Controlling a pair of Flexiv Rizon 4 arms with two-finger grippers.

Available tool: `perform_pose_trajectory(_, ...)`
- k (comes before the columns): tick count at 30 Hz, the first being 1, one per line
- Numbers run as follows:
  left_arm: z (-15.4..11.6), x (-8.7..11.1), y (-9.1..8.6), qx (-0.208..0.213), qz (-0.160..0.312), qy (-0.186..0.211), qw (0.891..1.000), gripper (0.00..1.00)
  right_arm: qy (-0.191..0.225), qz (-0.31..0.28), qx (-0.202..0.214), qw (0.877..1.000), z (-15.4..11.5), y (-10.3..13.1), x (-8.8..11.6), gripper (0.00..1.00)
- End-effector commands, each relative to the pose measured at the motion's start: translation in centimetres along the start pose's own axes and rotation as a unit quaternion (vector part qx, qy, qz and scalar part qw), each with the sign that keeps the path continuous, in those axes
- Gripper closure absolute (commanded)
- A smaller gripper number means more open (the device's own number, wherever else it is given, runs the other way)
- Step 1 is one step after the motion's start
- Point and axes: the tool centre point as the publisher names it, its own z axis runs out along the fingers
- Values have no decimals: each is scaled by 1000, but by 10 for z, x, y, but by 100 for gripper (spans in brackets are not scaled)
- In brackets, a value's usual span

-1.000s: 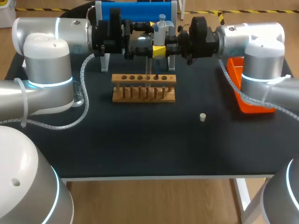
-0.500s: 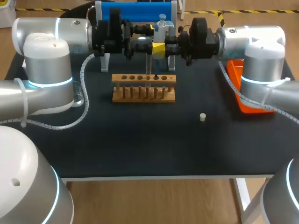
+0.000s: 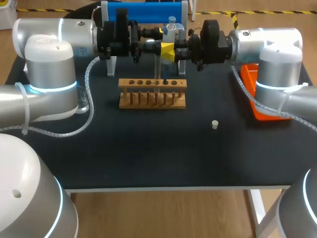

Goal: Invert the test tube, pick up the pipette, mount the tip to pipette, aspirate from beaker and dispense into the tube, eject the tip, return the pipette, and cap with the stopper.

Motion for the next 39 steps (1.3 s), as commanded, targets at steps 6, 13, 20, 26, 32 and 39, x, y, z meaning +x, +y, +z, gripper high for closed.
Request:
perform_pose_trajectory(6, 0, 1, -1, -1, 0, 2, 1000, 100, 3, 1, 2, 1000, 0, 0, -1, 100)
perform_pose_trajectory(13, 0, 1, -1, -1, 0, 2, 1000, 100, 6, 2, 4, 1000, -1, 0, 0, 100)
perform_pose_trajectory(20, 0, 1, -1, -1, 0, 2, 1000, 100, 13, 3, 4, 1000, -8, 3, 1, 0)
perform_pose_trajectory(26, 0, 1, -1, -1, 0, 2, 1000, 100, 15, 0, 2, 1000, -27, 5, 1, 0)
perform_pose_trajectory(32, 0, 1, -1, -1, 0, 2, 1000, 100, -18, 3, 24, 1000, -59, 0, -17, 0)
perform_pose_trajectory(39, 0, 1, -1, -1, 0, 2, 1000, 100, -91, 28, 61, 994, -86, -7, -61, 0)
